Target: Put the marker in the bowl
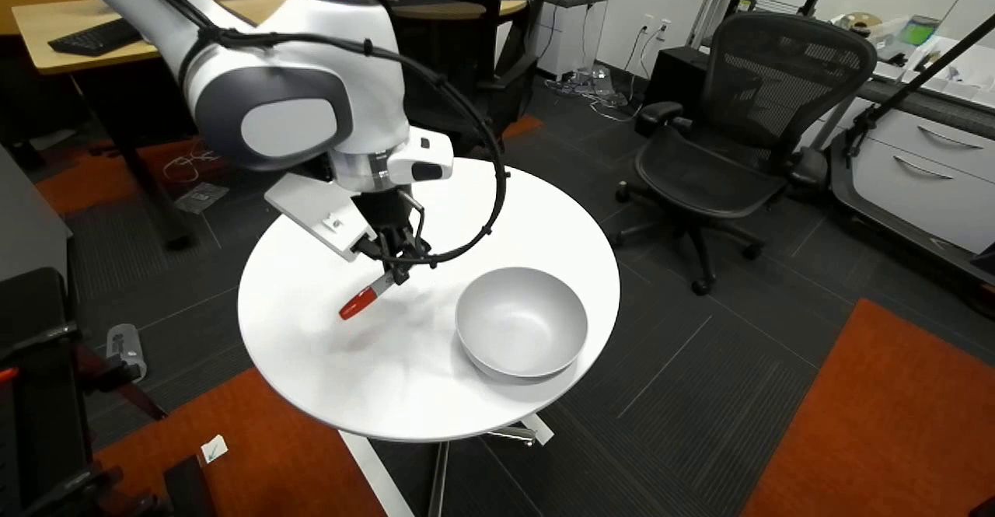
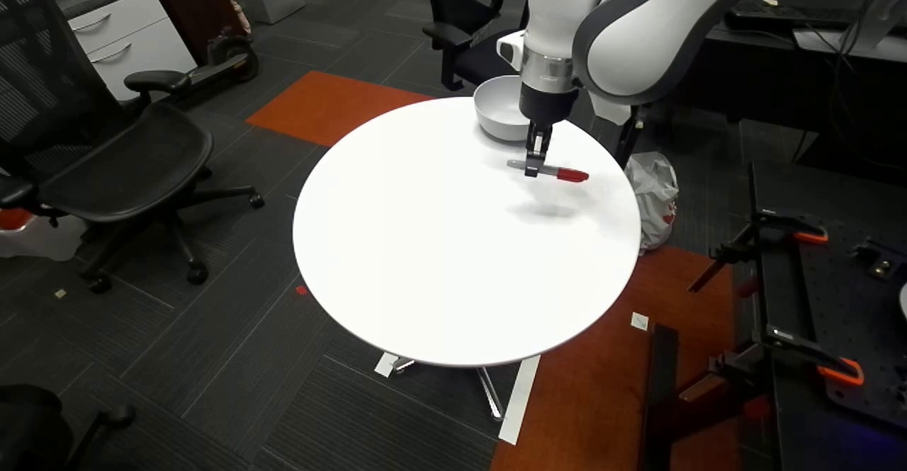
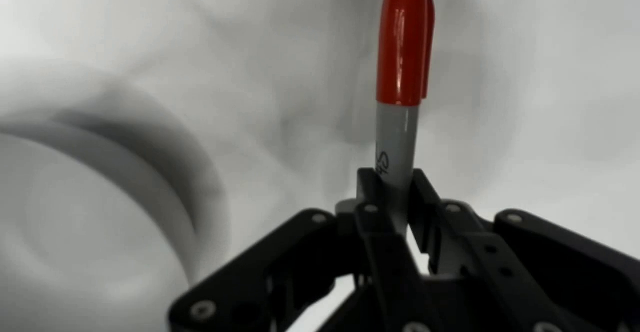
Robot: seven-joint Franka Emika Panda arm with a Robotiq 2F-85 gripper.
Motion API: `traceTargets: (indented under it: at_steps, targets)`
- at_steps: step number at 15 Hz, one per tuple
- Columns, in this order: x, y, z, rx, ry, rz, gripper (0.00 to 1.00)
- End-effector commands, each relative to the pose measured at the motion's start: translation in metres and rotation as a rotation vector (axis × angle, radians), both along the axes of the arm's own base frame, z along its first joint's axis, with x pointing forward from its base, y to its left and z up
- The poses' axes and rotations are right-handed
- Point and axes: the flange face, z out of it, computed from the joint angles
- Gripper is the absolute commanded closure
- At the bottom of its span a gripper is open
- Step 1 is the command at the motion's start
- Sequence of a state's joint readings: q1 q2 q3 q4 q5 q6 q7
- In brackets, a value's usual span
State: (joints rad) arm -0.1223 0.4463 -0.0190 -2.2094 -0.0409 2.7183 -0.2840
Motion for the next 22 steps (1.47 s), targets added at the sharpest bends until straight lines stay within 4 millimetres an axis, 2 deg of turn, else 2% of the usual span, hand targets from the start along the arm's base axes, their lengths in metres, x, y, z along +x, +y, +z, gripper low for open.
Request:
traceTargets:
  at_steps: [1,3,6,8,11,16,22]
  targets:
    - [-0.007,-0.004,0.061,0.012,-0.110,-0.021,0.96]
    - [-0.002,-0.015,0.089,0.023,-0.169,-0.057,0.96]
    - [0.011,-0.043,0.127,0.023,-0.255,-0.153,0.96]
    - [0.019,-0.063,0.146,0.029,-0.291,-0.201,0.96]
    - [0.035,-0.091,0.162,0.028,-0.322,-0.262,0.96]
    - [0.060,-0.128,0.163,0.030,-0.323,-0.322,0.96]
    - [0.077,-0.159,0.124,0.057,-0.251,-0.382,0.96]
